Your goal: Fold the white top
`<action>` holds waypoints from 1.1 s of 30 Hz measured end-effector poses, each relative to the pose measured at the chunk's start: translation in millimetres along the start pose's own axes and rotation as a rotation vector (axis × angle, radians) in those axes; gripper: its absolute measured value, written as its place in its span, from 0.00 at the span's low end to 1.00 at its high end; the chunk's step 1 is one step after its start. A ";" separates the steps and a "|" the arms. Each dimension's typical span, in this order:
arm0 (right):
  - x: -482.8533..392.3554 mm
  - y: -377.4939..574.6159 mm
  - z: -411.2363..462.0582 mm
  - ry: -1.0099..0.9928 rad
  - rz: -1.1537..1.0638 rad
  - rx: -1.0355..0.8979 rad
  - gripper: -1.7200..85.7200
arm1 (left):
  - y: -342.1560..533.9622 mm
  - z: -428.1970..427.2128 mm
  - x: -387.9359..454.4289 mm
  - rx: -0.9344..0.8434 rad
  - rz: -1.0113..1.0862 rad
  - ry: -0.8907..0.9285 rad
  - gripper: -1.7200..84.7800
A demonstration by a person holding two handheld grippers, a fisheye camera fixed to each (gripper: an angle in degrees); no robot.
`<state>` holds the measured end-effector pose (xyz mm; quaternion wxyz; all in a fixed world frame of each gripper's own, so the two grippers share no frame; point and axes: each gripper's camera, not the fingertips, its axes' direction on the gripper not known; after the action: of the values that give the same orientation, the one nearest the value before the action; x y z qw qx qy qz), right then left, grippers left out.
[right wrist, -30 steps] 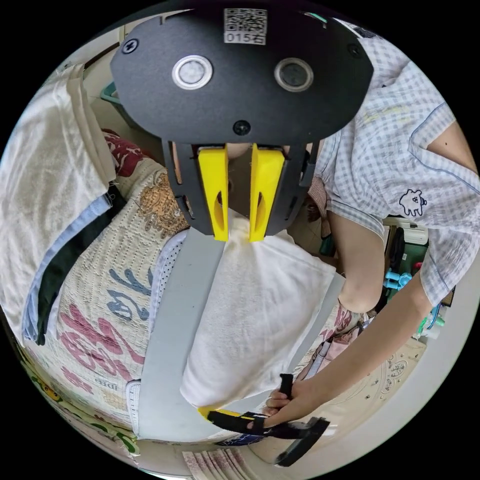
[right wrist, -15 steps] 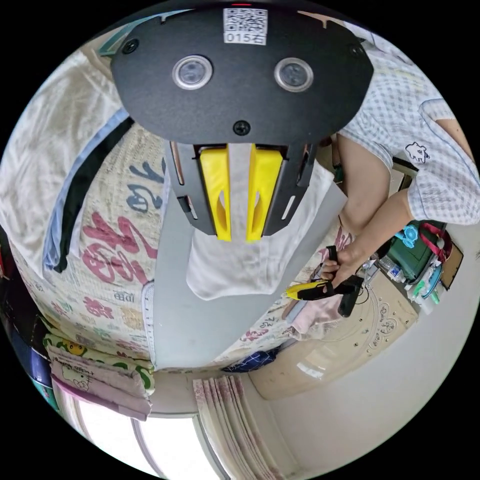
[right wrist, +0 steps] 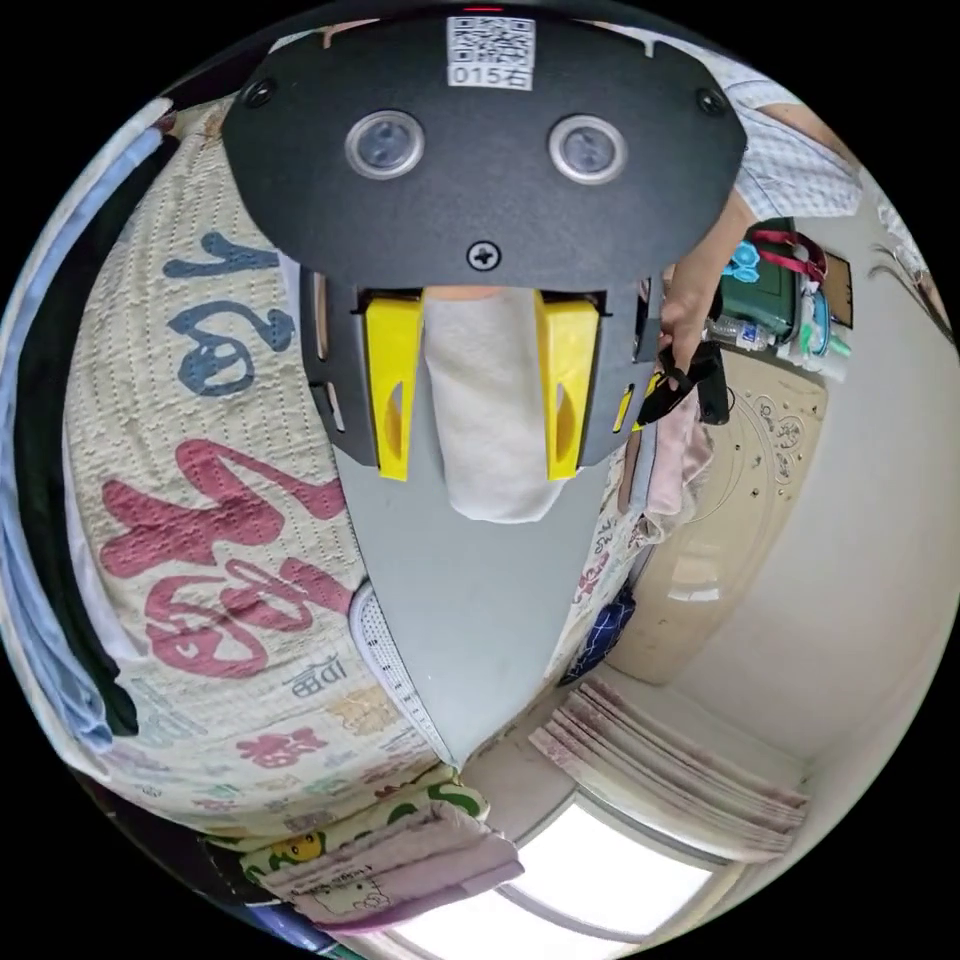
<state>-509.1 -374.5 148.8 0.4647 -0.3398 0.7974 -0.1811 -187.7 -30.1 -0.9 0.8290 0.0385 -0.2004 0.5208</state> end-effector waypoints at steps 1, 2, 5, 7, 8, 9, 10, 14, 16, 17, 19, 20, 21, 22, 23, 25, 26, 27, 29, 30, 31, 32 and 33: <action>-1.8 -10.9 9.7 -0.018 0.003 -0.054 0.22 | -2.0 0.7 -3.5 -0.014 -0.005 0.035 0.18; -4.6 -22.9 23.7 -0.038 0.013 -0.144 0.21 | -2.9 0.1 -7.5 -0.018 -0.020 0.065 0.18; -18.9 -46.6 43.3 -0.160 0.004 -0.244 0.18 | -2.7 -5.7 -11.5 -0.005 -0.041 0.064 0.17; -34.3 -57.6 53.6 -0.181 -0.025 -0.288 0.18 | 0.3 -9.6 -16.2 0.028 -0.082 0.072 0.16; -44.9 -65.2 60.1 -0.199 -0.031 -0.316 0.17 | -0.1 -9.9 -19.8 0.032 -0.095 0.085 0.15; -49.7 -68.7 62.8 -0.206 -0.028 -0.327 0.17 | -1.0 -10.2 -22.0 0.030 -0.101 0.091 0.15; -58.9 -74.4 66.6 -0.213 -0.021 -0.343 0.17 | -3.0 -11.2 -28.0 0.022 -0.114 0.121 0.14; -92.2 -70.9 52.3 -0.244 -0.038 -0.296 0.13 | -0.3 -27.3 -39.6 0.030 -0.153 0.193 0.12; -104.8 -60.1 29.8 -0.303 -0.052 -0.231 0.13 | 1.8 -40.9 -24.7 0.061 -0.104 0.230 0.12; -115.0 -51.3 8.7 -0.344 -0.076 -0.178 0.12 | 2.5 -51.7 -6.7 0.079 -0.038 0.267 0.11; -136.2 -35.1 -34.6 -0.348 -0.133 -0.076 0.12 | 2.3 -74.8 34.1 0.083 0.104 0.336 0.11; -153.8 -23.2 -69.9 -0.362 -0.201 -0.009 0.12 | 4.7 -95.8 70.8 0.104 0.229 0.369 0.11; -162.6 -16.9 -88.8 -0.376 -0.235 0.023 0.12 | 6.7 -106.5 89.4 0.117 0.278 0.384 0.11; -179.6 -3.2 -128.1 -0.399 -0.302 0.088 0.11 | 10.3 -126.5 127.4 0.142 0.363 0.428 0.11; -195.3 11.3 -169.0 -0.412 -0.363 0.152 0.11 | 13.2 -144.2 167.8 0.166 0.443 0.475 0.11; -213.7 32.6 -227.0 -0.408 -0.428 0.238 0.11 | 16.2 -164.1 233.4 0.194 0.556 0.518 0.11; -223.2 47.0 -263.0 -0.389 -0.461 0.293 0.11 | 18.7 -171.6 277.7 0.202 0.626 0.534 0.11; -227.0 54.1 -280.1 -0.375 -0.474 0.319 0.11 | 20.5 -173.7 299.0 0.205 0.656 0.540 0.11; -236.7 82.0 -342.5 -0.313 -0.511 0.418 0.11 | 28.7 -170.3 373.9 0.215 0.746 0.582 0.11; -238.2 88.8 -356.3 -0.295 -0.517 0.441 0.11 | 30.4 -166.6 390.1 0.214 0.760 0.597 0.11; -240.0 102.8 -382.6 -0.253 -0.525 0.487 0.11 | 33.0 -156.0 420.3 0.208 0.782 0.627 0.11; -240.8 116.3 -404.9 -0.204 -0.525 0.531 0.11 | 34.4 -141.6 448.3 0.194 0.797 0.658 0.11; -240.7 122.5 -414.8 -0.178 -0.524 0.549 0.11 | 34.8 -133.1 461.5 0.184 0.800 0.673 0.11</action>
<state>-832.1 -128.6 431.9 0.5437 -0.4095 0.5618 -0.4702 -5.2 413.3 43.9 0.5773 -0.1375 0.1242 0.7952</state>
